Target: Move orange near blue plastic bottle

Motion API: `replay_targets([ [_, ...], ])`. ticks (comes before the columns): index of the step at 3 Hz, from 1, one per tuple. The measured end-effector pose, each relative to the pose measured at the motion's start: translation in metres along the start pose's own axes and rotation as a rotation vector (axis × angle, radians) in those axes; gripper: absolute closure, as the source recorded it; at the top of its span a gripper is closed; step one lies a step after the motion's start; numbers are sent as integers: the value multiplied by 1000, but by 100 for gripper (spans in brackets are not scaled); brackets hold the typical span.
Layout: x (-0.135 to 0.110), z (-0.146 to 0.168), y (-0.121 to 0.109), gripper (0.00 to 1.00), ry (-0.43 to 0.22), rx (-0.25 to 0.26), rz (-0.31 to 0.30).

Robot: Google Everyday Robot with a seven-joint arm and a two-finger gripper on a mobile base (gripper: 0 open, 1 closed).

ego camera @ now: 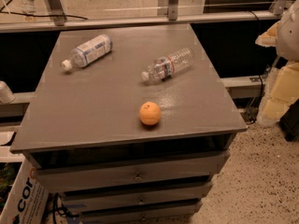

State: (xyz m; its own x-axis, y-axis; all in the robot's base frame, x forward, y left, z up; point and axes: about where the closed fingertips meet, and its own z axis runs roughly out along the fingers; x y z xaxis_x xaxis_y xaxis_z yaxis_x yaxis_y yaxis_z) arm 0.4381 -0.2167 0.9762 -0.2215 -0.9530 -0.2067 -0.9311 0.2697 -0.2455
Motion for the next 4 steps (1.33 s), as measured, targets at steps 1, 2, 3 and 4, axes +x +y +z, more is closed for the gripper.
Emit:
replay_targets([
  [1, 0, 0, 0, 0, -1, 3, 0],
  [2, -13, 11, 4, 0, -80, 5, -28],
  [3, -41, 30, 20, 0, -229, -11, -80],
  [4, -66, 48, 34, 0, -349, -25, -135],
])
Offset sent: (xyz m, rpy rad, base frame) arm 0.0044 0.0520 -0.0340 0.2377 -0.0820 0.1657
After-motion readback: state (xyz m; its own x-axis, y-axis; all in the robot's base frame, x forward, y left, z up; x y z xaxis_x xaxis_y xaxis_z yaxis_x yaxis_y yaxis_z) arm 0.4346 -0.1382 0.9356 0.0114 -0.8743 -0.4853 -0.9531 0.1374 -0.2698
